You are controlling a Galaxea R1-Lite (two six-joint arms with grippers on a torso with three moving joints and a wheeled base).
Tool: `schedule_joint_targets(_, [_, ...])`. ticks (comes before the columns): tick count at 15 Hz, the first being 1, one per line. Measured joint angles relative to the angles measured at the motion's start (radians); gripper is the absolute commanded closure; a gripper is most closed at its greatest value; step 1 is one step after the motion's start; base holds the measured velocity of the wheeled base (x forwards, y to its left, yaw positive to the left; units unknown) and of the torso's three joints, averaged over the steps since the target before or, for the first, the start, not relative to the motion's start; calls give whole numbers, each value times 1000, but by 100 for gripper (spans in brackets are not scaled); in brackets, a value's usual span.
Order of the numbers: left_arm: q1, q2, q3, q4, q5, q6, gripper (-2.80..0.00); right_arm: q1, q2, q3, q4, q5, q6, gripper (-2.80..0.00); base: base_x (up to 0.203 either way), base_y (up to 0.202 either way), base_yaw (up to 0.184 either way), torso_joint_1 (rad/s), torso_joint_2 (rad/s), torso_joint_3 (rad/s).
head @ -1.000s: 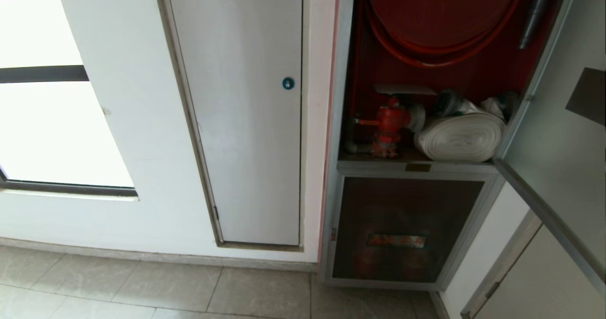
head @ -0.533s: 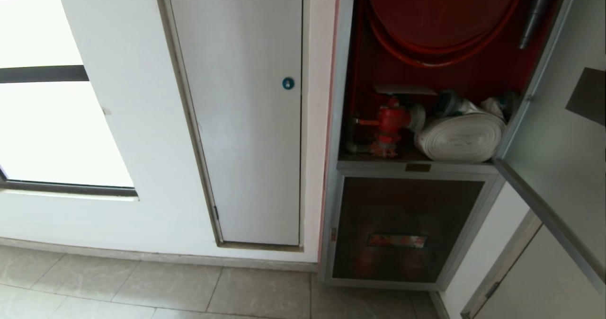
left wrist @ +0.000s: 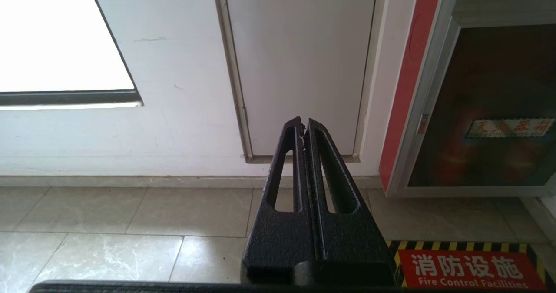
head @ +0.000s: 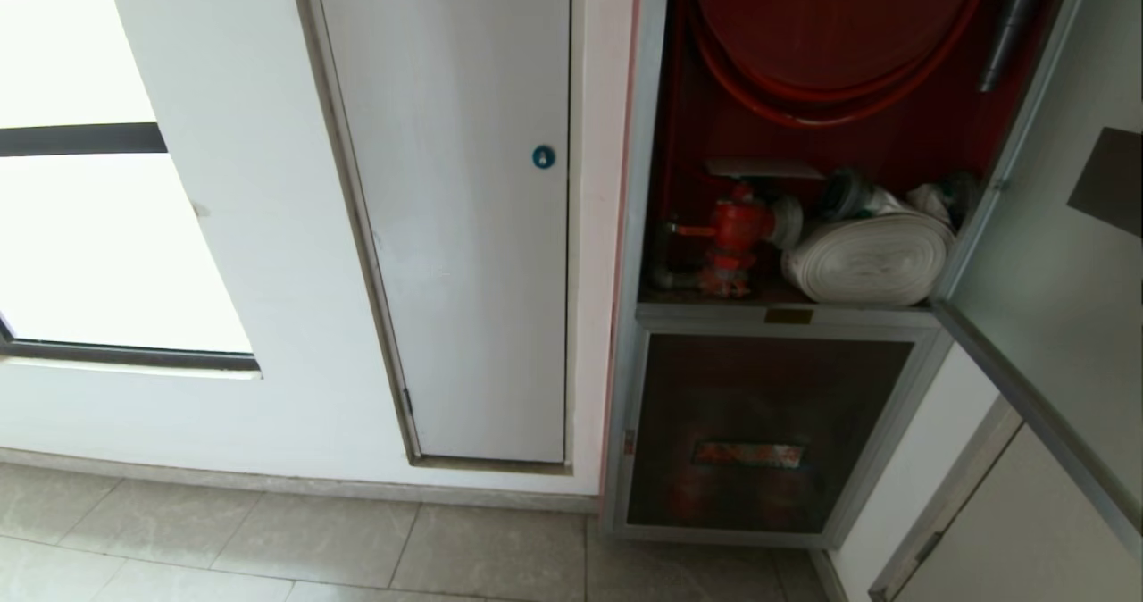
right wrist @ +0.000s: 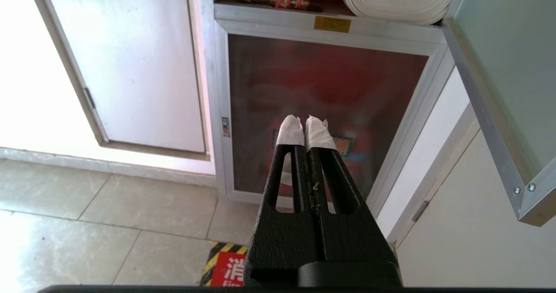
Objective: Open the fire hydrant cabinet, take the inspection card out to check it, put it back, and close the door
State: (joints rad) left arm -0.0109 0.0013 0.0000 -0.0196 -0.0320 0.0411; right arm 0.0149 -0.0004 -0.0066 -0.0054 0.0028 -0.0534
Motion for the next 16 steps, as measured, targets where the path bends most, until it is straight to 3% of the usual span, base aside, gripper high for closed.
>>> schedule_joint_targets(16, [0, 0, 0, 0, 0, 0, 0, 0, 0, 7, -4, -1, 31, 0, 0, 0, 0, 0, 0, 0])
